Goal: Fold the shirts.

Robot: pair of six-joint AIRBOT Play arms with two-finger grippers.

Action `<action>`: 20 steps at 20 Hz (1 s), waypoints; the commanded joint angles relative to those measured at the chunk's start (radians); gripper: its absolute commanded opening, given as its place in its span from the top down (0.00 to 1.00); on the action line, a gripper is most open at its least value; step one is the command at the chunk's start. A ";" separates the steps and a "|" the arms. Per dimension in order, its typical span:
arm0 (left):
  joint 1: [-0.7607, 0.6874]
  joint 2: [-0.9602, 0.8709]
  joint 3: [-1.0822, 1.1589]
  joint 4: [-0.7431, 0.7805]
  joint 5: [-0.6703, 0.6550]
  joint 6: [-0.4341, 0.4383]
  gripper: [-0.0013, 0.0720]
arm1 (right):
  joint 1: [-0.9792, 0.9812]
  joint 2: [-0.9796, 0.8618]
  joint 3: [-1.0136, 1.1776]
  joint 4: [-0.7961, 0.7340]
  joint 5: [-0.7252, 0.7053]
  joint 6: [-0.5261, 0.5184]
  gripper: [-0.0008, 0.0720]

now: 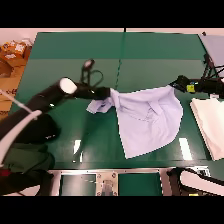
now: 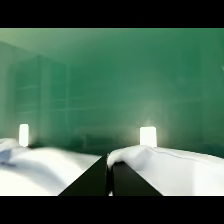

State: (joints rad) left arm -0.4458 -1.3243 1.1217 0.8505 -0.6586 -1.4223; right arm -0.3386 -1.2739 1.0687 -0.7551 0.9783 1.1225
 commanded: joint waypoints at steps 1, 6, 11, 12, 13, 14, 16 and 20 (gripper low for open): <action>0.138 0.240 0.058 0.140 -0.101 -0.019 0.95 | -0.008 0.070 0.110 0.003 0.106 0.027 0.97; 0.283 0.543 0.147 0.150 -0.229 -0.016 0.95 | -0.008 0.298 0.306 0.003 0.115 0.102 0.97; 0.283 0.649 0.167 0.161 -0.360 -0.009 0.95 | -0.008 0.537 0.444 0.003 0.060 0.127 0.97; 0.283 0.657 0.170 0.192 -0.376 -0.010 0.95 | -0.008 0.573 0.452 -0.005 0.035 0.127 0.97; 0.283 0.658 0.173 0.233 -0.377 -0.019 0.95 | -0.008 0.609 0.453 -0.025 0.004 0.127 0.97; 0.283 0.658 0.187 0.266 -0.380 -0.031 0.95 | -0.008 0.634 0.453 -0.044 -0.021 0.127 0.97; 0.283 0.657 0.216 0.327 -0.368 -0.041 0.95 | -0.008 0.665 0.454 -0.087 -0.061 0.127 0.97; 0.283 0.615 0.187 0.493 -0.387 -0.116 0.95 | -0.008 0.599 0.434 -0.121 -0.072 0.127 0.97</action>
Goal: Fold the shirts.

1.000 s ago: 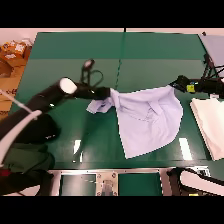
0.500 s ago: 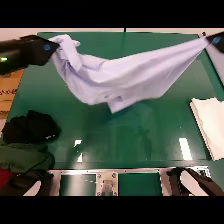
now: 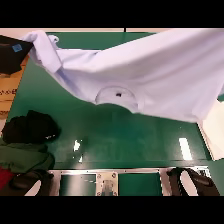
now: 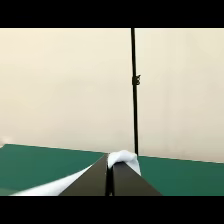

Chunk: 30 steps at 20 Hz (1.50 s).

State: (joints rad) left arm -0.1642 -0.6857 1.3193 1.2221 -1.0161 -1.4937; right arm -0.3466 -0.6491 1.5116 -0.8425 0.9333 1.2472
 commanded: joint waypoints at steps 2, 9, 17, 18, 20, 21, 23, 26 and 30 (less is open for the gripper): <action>0.001 -0.097 -0.080 0.119 -0.058 -0.047 0.95 | 0.007 -0.122 -0.053 -0.023 -0.023 0.002 0.97; 0.001 -0.542 -0.321 -0.053 0.019 0.011 0.95 | 0.214 -0.618 -0.297 -0.023 -0.048 -0.029 0.97; 0.051 -0.825 -0.200 -0.131 0.109 0.054 0.95 | 0.126 -0.840 -0.288 -0.008 0.004 0.055 0.69; 0.078 -0.829 -0.171 -0.131 0.093 0.055 0.95 | 0.073 -0.813 -0.288 -0.007 0.053 0.085 0.69; 0.139 -0.830 -0.126 -0.131 0.040 0.055 0.46 | -0.024 -0.755 -0.300 -0.008 0.171 0.111 0.77; 0.169 -0.830 -0.108 -0.131 0.004 0.056 0.23 | -0.060 -0.721 -0.325 -0.008 0.208 0.111 0.80; 0.218 -0.830 -0.080 -0.131 -0.086 0.101 0.23 | -0.108 -0.637 -0.424 -0.008 0.234 0.126 0.80; 0.259 -0.829 -0.055 -0.131 -0.196 0.145 0.23 | -0.123 -0.499 -0.638 -0.021 0.246 0.168 0.69; 0.259 -0.829 -0.055 -0.155 -0.282 0.195 0.23 | -0.106 -0.360 -0.941 -0.025 0.291 0.224 0.58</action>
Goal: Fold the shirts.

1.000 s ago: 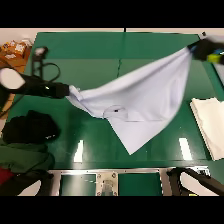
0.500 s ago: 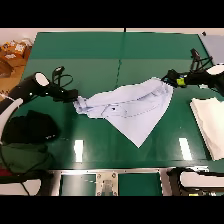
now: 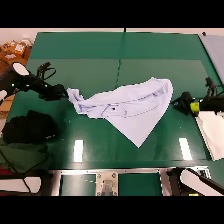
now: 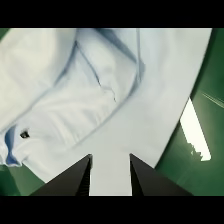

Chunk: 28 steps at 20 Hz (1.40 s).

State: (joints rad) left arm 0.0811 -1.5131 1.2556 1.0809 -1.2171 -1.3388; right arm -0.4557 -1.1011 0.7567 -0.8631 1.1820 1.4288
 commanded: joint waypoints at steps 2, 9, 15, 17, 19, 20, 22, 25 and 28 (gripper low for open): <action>0.013 -0.001 0.009 -0.014 -0.078 0.041 0.23 | 0.077 0.109 -0.300 -0.002 0.038 0.078 0.58; 0.013 -0.001 0.009 -0.014 -0.078 0.043 0.23 | 0.538 0.073 -0.434 0.137 -0.244 0.183 0.56; 0.013 -0.001 0.009 -0.016 -0.077 0.058 0.23 | 0.574 0.015 -0.431 0.164 -0.276 0.182 0.57; 0.013 -0.001 0.009 -0.016 -0.076 0.058 0.23 | 0.569 0.015 -0.425 0.163 -0.292 0.159 0.64; 0.013 -0.001 0.009 -0.016 -0.076 0.058 0.23 | 0.507 0.016 -0.381 0.162 -0.197 0.117 0.50; 0.013 -0.001 0.009 -0.016 -0.076 0.058 0.23 | 0.457 0.017 -0.351 0.147 -0.126 0.107 0.50; 0.013 -0.001 0.009 -0.016 -0.076 0.066 0.23 | 0.353 0.029 -0.311 0.129 -0.018 0.103 0.50; 0.013 -0.001 0.009 -0.015 -0.075 0.066 0.23 | 0.273 0.098 -0.305 0.078 0.061 0.108 0.51; 0.013 -0.001 0.009 -0.016 -0.073 0.066 0.23 | 0.267 0.178 -0.328 -0.002 0.082 0.188 0.42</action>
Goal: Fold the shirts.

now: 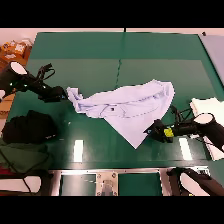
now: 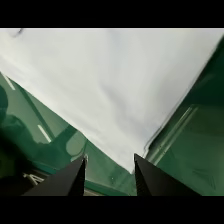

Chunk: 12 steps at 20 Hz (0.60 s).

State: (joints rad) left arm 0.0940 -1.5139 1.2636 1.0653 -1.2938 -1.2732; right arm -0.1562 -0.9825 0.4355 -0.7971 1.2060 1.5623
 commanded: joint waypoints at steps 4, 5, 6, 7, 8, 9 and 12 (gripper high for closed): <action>0.000 0.000 0.001 0.000 0.004 0.001 0.23 | -0.012 0.050 -0.128 -0.023 -0.070 0.060 0.24; 0.000 0.000 0.001 -0.001 0.004 0.001 0.23 | 0.010 0.042 -0.153 0.014 -0.111 0.048 0.24; 0.000 0.000 0.001 -0.001 0.004 0.001 0.23 | 0.044 0.031 -0.171 0.058 -0.159 0.029 0.24; 0.000 0.000 0.001 -0.001 0.003 0.003 0.23 | 0.082 0.016 -0.179 0.095 -0.208 0.022 0.24; 0.000 0.000 0.001 -0.002 0.003 0.011 0.23 | 0.127 -0.003 -0.177 0.131 -0.261 0.008 0.24; 0.000 0.000 0.001 -0.005 0.003 0.019 0.23 | 0.176 -0.027 -0.175 0.190 -0.323 -0.021 0.24; 0.000 0.000 0.001 -0.015 0.000 0.019 0.23 | 0.290 -0.124 -0.137 0.373 -0.431 -0.173 0.61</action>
State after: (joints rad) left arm 0.0940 -1.5139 1.2636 1.0611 -1.2911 -1.2591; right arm 0.0368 -1.0359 0.2825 -0.5919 0.9096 1.5105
